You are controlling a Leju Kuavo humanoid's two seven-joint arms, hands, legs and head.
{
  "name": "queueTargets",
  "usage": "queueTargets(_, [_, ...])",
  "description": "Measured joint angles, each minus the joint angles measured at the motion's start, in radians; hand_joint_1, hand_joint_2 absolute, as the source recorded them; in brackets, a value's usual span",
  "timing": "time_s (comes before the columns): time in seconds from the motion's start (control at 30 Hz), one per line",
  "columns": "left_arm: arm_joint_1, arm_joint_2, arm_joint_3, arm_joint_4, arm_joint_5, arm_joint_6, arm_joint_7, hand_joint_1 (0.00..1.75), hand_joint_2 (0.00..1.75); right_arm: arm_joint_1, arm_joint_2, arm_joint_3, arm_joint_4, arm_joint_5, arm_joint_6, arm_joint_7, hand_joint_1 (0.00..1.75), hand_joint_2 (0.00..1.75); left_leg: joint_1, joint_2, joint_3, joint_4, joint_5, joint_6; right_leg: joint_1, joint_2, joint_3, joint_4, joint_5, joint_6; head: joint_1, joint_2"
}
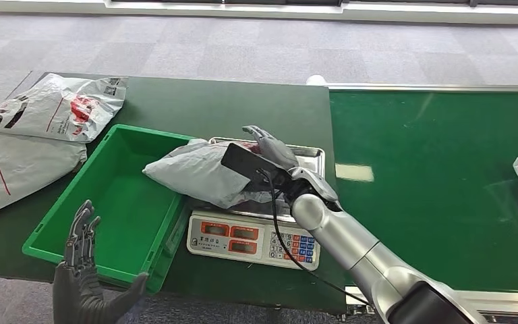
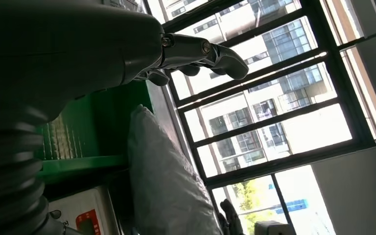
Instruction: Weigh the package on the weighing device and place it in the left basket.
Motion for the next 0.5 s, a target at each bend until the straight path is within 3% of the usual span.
queueTargets(0.13, [-0.024, 0.001, 0.000, -0.009, -0.098, -0.004, 0.039, 0.00, 1.75, 0.132, -0.030, -0.097, -0.239, -0.047, -0.019, -0.079, 0.00, 1.75, 0.000, -0.001, -0.001, 0.000, 0.000, 0.000, 0.000, -0.002, -0.001, 0.000, -0.001, 0.000, 0.000, 0.000])
queueTargets(0.27, [-0.085, 0.007, -0.005, -0.011, -0.202, -0.020, 0.120, 0.00, 1.75, 0.303, -0.061, -0.206, -0.486, 0.025, 0.005, -0.086, 0.00, 1.75, 0.000, -0.002, -0.001, 0.000, -0.001, 0.000, 0.000, -0.003, -0.002, -0.001, -0.001, 0.000, 0.000, 0.000])
queueTargets(0.37, [-0.226, 0.004, -0.051, 0.051, -0.360, -0.129, 0.321, 0.00, 1.75, 0.458, -0.106, -0.304, -0.617, 0.060, 0.030, -0.033, 0.00, 1.75, 0.000, -0.010, -0.001, 0.001, 0.000, 0.003, -0.001, -0.013, 0.000, -0.003, -0.003, 0.003, 0.000, 0.000])
queueTargets(0.43, [-0.360, -0.018, -0.109, 0.153, -0.432, -0.148, 0.452, 0.00, 1.75, 0.572, -0.137, -0.394, -0.673, 0.031, 0.033, -0.094, 0.00, 1.75, 0.000, -0.018, -0.005, 0.001, 0.002, 0.005, -0.002, -0.022, 0.003, -0.003, -0.002, 0.004, 0.000, 0.000])
queueTargets(0.5, [-0.463, -0.039, -0.163, 0.246, -0.444, -0.120, 0.504, 0.00, 1.75, 0.653, -0.152, -0.476, -0.712, 0.004, 0.036, -0.181, 0.00, 1.75, -0.001, -0.014, -0.007, 0.001, 0.003, 0.005, -0.003, -0.017, 0.001, -0.002, 0.002, 0.004, 0.001, 0.000])
